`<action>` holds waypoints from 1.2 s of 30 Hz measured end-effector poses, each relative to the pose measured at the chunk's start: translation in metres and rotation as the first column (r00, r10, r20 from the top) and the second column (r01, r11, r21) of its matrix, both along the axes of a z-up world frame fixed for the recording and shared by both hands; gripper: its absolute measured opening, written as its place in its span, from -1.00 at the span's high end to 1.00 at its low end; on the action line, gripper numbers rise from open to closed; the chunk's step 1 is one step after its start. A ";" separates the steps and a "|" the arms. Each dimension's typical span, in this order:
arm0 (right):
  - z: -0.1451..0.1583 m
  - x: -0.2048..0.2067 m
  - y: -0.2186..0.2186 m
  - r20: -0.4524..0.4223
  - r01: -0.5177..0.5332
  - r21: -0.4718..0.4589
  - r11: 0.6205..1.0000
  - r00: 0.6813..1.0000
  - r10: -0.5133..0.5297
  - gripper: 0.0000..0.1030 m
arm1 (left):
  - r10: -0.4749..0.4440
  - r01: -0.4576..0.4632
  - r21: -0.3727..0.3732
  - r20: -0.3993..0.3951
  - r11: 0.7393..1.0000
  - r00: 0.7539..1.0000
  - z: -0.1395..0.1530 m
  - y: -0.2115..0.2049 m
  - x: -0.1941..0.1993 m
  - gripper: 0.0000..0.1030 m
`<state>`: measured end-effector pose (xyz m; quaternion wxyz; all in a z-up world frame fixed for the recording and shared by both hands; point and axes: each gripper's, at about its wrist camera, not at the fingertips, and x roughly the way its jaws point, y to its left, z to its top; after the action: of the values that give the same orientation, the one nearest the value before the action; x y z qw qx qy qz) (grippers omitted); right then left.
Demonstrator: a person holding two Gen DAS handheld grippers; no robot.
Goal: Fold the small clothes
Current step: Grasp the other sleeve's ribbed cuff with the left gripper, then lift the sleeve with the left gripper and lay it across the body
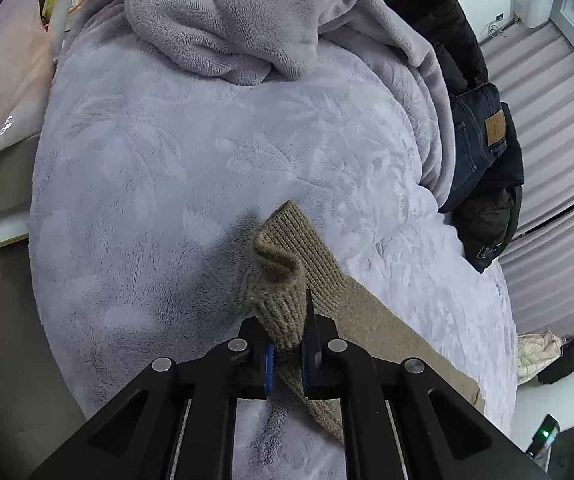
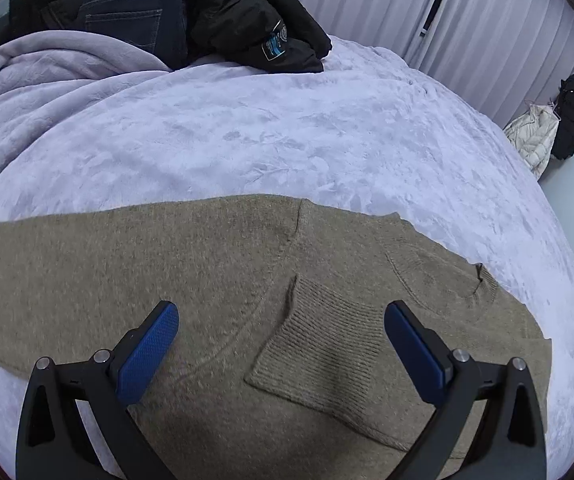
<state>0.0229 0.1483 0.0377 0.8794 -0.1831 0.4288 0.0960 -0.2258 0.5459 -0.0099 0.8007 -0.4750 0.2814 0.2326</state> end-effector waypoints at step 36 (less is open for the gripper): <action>0.055 -0.026 -0.125 0.060 0.030 0.062 0.998 0.998 -0.034 -0.94 | -0.501 0.492 0.272 -0.042 0.827 0.864 0.149 -0.257 0.135 0.84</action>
<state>-0.0035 0.0236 0.0929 0.8987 -0.1519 0.4016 0.0893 -0.0911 0.2892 0.1394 0.8957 -0.2738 0.3475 0.0456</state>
